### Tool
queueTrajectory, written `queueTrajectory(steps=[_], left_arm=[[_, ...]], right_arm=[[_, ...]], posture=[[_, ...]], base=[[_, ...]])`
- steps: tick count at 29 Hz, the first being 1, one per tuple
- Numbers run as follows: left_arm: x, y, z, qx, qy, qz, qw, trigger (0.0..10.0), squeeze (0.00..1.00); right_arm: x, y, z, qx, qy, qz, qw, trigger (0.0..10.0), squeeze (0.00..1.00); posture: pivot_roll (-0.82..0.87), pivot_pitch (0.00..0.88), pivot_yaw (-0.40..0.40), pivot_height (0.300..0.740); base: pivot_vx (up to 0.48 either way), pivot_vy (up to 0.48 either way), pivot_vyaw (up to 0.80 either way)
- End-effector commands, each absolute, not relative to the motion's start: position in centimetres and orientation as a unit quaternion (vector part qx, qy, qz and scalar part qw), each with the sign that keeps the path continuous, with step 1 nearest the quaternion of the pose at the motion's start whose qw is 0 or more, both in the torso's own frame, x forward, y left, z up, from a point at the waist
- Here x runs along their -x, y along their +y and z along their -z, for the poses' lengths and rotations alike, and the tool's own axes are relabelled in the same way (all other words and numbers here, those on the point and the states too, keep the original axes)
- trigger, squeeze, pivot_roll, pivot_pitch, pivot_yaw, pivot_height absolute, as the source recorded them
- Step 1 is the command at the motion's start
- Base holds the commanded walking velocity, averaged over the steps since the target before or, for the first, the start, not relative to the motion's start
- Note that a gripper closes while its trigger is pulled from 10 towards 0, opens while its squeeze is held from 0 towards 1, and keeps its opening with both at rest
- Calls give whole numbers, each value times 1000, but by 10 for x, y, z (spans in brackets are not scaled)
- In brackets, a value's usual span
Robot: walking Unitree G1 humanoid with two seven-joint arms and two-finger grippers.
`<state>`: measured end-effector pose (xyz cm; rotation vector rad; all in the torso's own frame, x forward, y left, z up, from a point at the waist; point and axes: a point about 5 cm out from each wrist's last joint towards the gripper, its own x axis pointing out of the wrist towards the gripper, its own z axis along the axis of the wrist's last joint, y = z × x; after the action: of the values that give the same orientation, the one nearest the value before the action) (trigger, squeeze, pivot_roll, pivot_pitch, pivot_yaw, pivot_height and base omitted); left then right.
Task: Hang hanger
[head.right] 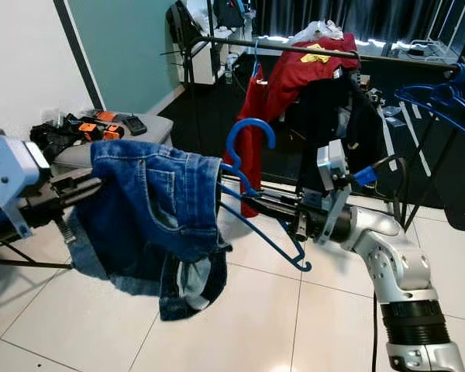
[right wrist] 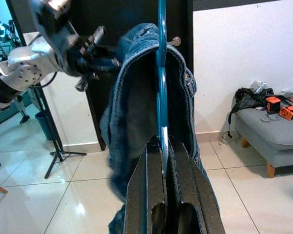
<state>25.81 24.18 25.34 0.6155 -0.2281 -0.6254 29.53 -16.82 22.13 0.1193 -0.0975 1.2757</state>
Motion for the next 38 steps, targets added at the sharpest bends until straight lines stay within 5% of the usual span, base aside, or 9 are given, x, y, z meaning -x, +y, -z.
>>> queueTrajectory(steps=[1,14,23,29,31,32,33,34,38], left_arm=[[-258,256,-249,-331,-73,280,898,10000,1000],[-247,274,-285,-411,-77,254,872,10000,1000],[-232,234,-341,-397,-205,327,832,10000,1000],[-230,215,-330,-393,-164,412,805,10000,1000],[-228,206,-315,-388,-117,468,786,10000,851],[-226,201,-301,-378,-69,513,768,10000,329],[-224,199,-293,-371,-40,538,756,10000,329],[-223,198,-290,-368,-29,546,752,10000,59],[-223,197,-283,-363,-3,558,746,10000,0]], right_arm=[[-295,-169,-231,-65,-76,-599,794,10000,0],[-292,-169,-225,-64,-58,-613,786,10000,0],[-289,-153,-199,-59,-3,-636,769,10000,0],[-285,-139,-183,-35,35,-660,749,10000,0],[-281,-132,-176,-18,53,-674,736,10000,0],[-279,-127,-173,-6,62,-684,726,10000,0],[-278,-124,-171,-1,67,-690,721,10000,0],[-277,-123,-171,0,67,-692,719,10000,0],[-277,-120,-172,3,65,-696,715,10000,0]], posture=[[3,0,9,740],[1,0,5,740],[9,0,0,740],[10,0,7,740],[11,0,4,740],[11,0,6,740],[11,0,6,740],[11,0,6,740],[10,0,15,740]], base=[[0,0,0],[0,0,0],[0,0,0],[0,0,0],[0,0,0],[0,0,0],[0,0,0],[0,0,0],[0,0,0]])
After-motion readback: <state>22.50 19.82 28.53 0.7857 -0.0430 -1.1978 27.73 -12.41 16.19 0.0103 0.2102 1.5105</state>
